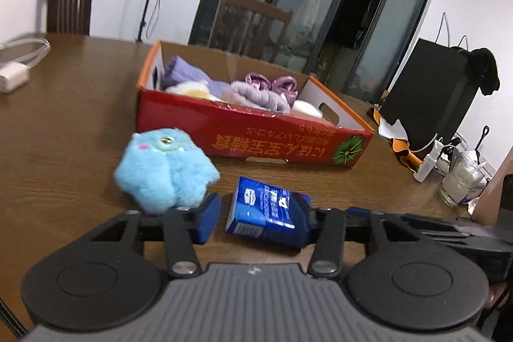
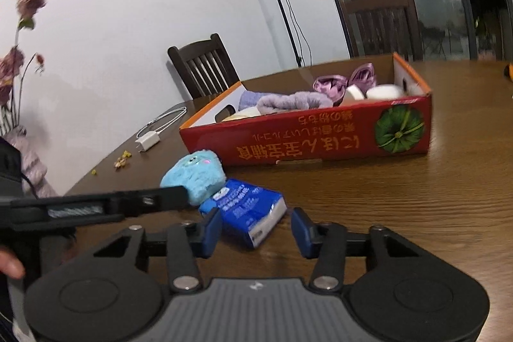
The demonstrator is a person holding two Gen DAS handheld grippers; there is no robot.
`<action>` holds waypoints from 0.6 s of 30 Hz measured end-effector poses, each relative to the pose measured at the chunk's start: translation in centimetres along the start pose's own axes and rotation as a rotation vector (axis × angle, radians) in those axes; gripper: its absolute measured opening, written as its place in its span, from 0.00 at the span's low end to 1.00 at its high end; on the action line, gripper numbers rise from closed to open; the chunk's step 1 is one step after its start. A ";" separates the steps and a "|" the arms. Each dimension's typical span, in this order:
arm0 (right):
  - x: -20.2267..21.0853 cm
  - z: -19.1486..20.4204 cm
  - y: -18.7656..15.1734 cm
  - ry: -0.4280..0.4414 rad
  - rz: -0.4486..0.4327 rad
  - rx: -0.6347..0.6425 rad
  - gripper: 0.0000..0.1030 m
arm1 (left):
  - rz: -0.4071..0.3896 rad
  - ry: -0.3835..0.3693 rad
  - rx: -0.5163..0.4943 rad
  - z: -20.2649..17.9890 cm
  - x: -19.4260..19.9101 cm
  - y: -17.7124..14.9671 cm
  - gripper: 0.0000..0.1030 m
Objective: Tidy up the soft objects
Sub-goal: 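Grasp the blue tissue pack with both grippers and lift it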
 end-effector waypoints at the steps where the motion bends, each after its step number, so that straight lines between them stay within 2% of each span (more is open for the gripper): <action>1: -0.7 -0.1 0.1 0.003 0.006 -0.019 0.38 | 0.013 0.002 0.014 0.2 -0.8 0.1 0.41; 5: -3.1 -0.9 0.4 -0.007 0.024 -0.081 0.33 | 0.054 -0.023 0.071 1.0 -2.9 0.2 0.30; 6: -3.6 -1.1 0.4 -0.011 0.027 -0.093 0.31 | 0.073 -0.031 0.087 1.1 -3.3 0.0 0.23; 9: -4.4 -1.2 0.3 -0.003 0.038 -0.110 0.27 | 0.077 -0.035 0.109 1.2 -3.0 -0.5 0.20; 12: -4.0 -1.1 0.0 -0.005 0.047 -0.088 0.19 | 0.087 -0.024 0.125 0.6 -1.5 -1.4 0.19; 18: 0.4 0.0 -1.3 0.052 0.075 -0.050 0.18 | 0.103 -0.060 0.139 -1.4 2.4 -4.0 0.19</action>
Point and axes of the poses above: each gripper's, at about its wrist camera, not at the fingertips, and x roughly against the way its jaws point, z to its left, y to its top, the point moved 9 cm from there along -x, roughly the way its jaws point
